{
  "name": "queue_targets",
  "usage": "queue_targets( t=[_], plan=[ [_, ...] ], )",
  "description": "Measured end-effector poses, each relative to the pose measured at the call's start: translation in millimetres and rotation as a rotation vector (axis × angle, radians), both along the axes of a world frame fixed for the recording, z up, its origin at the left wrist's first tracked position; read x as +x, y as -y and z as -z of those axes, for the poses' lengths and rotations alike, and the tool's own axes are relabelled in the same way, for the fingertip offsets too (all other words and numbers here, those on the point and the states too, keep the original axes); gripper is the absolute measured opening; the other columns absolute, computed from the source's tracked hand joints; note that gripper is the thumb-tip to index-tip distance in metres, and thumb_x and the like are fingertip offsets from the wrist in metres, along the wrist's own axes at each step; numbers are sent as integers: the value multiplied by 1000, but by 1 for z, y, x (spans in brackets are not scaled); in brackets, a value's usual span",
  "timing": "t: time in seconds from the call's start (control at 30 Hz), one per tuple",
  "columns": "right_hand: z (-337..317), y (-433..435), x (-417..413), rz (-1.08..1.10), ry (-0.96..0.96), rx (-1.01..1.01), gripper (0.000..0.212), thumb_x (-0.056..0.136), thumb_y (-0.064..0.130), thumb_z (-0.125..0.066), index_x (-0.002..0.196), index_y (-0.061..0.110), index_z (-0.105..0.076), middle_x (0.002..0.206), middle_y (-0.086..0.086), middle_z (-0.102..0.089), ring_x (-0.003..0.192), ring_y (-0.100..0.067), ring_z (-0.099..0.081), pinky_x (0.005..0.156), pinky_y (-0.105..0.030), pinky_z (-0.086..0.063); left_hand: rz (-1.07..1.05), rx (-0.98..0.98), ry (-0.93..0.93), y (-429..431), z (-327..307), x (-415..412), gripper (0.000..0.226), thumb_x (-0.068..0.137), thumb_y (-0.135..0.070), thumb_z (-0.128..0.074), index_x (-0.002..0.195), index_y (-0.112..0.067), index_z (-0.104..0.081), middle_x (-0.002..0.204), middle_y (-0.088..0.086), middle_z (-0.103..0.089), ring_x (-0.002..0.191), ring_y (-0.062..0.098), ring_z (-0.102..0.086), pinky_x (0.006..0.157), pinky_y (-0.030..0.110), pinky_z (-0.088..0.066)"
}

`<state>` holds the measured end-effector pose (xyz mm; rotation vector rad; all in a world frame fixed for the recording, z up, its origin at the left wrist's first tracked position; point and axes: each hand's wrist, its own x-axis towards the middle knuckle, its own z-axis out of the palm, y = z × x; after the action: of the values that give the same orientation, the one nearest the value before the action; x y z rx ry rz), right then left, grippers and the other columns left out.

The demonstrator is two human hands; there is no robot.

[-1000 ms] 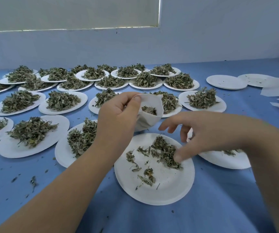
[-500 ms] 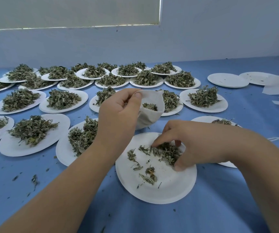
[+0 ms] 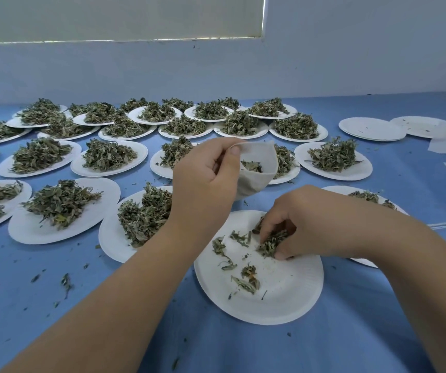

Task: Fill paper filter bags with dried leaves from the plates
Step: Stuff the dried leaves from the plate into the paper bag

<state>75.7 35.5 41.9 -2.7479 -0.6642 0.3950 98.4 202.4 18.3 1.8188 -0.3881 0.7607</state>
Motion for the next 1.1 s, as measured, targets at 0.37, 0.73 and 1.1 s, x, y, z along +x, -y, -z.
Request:
queue_targets(
  t=[0.37, 0.73, 1.1],
  plan=[
    [-4, 2, -3, -33, 9, 118, 19, 78, 32, -76, 91, 44, -72, 89, 28, -64, 81, 9, -58, 70, -11, -48, -83, 205, 196, 0, 0, -3, 19, 94, -5, -54, 101, -8, -71, 77, -9, -59, 72, -2, -52, 68, 7, -36],
    [-36, 31, -12, -68, 71, 741, 28, 64, 30, -85, 88, 35, -74, 77, -1, -73, 63, -12, -67, 62, -17, -52, -82, 277, 223, 2, 2, -1, 19, 92, -1, -55, 100, -5, -72, 77, -5, -60, 74, 1, -50, 70, 4, -36],
    [-31, 15, -12, 192, 273, 500, 17, 72, 31, -78, 76, 45, -70, 65, 12, -68, 55, -4, -60, 56, -17, -48, 14, 305, 165, 11, 2, -6, 20, 91, -4, -56, 101, -7, -74, 79, -31, -48, 73, -17, -49, 70, 0, -32]
  ],
)
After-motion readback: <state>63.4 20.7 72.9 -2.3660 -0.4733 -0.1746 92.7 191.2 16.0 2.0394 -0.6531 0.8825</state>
